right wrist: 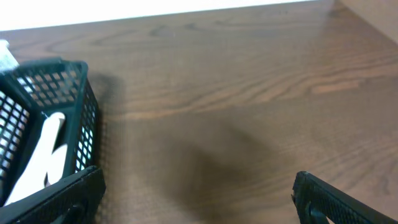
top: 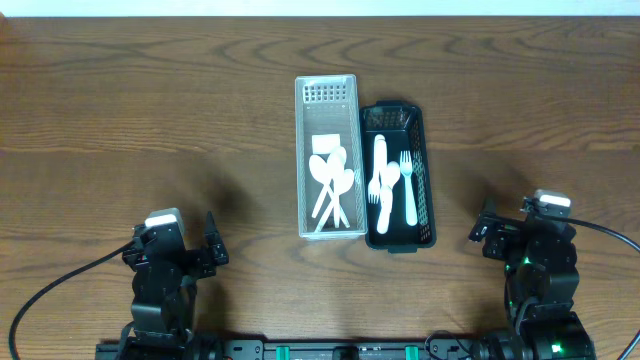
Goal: Pack container
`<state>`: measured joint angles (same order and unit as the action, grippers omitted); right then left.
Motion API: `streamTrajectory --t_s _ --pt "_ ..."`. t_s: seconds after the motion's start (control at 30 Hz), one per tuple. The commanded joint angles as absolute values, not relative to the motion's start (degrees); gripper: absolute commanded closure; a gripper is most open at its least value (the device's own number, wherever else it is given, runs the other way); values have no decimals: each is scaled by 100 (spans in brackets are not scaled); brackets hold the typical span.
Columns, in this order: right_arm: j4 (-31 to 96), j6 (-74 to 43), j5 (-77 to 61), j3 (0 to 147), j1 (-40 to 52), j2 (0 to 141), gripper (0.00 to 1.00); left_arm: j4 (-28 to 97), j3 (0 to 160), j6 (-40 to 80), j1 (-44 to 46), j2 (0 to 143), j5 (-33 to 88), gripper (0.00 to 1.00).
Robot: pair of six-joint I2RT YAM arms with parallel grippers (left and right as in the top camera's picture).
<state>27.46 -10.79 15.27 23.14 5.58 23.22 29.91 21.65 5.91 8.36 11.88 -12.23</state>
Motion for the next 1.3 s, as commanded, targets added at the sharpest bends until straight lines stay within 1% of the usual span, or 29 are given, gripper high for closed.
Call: streamTrajectory --t_s 0.0,0.57,0.67,0.87,0.97,1.1,1.27 --pt "2860 -1197 1627 2311 591 2327 1 2969 2196 513 849 1157 -1267 2" --pt "4110 -1194 1614 2311 591 2152 1 2969 2196 513 849 1157 -1267 2" --pt "4338 -1199 1584 2311 593 1653 1 2969 2196 513 849 1157 -1267 2" --pt "4237 -1197 952 2025 591 274 1 2969 2196 513 849 1157 -1267 2" --pt "3754 -1194 878 1669 548 62 1 2969 2196 513 849 1157 -1267 2" --pt "2373 -1168 834 1122 548 62 1 2969 2196 513 849 1157 -1267 2" --pt "478 -701 902 401 548 51 1 2969 2196 513 849 1157 -1267 2"
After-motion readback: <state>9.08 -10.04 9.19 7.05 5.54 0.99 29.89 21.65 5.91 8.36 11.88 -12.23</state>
